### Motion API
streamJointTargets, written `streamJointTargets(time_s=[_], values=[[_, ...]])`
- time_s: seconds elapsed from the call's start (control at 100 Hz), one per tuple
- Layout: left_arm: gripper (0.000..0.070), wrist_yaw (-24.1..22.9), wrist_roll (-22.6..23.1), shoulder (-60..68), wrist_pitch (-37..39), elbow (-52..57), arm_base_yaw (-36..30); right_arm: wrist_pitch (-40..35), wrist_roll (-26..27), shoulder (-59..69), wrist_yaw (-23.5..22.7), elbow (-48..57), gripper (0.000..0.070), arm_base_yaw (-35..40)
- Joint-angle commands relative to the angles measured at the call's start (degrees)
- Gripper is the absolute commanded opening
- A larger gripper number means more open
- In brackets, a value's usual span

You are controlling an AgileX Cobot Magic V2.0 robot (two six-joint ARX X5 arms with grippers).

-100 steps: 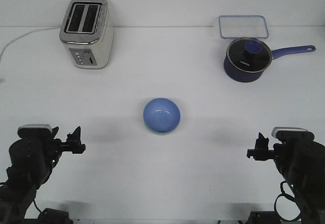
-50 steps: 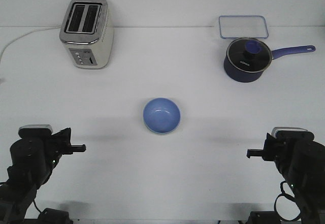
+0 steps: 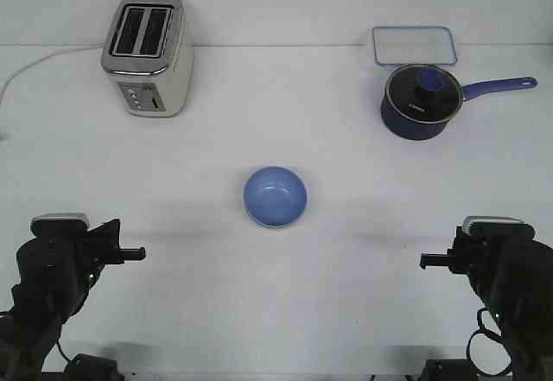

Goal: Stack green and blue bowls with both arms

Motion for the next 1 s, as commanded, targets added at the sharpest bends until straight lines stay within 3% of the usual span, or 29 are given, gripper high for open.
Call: streamJointTargets(time_s=[0.0, 0.99], values=[[0.0011, -0.2, 0.3, 0.0, 0.6, 0.7, 0.0, 0.7, -0.4, 0.2, 0.0, 0.4, 0.0000, 0.0], [0.0011, -0.2, 0.3, -1.9, 0.8, 0.7, 0.0, 0.7, -0.4, 0.2, 0.0, 0.4, 0.0000, 0.0]])
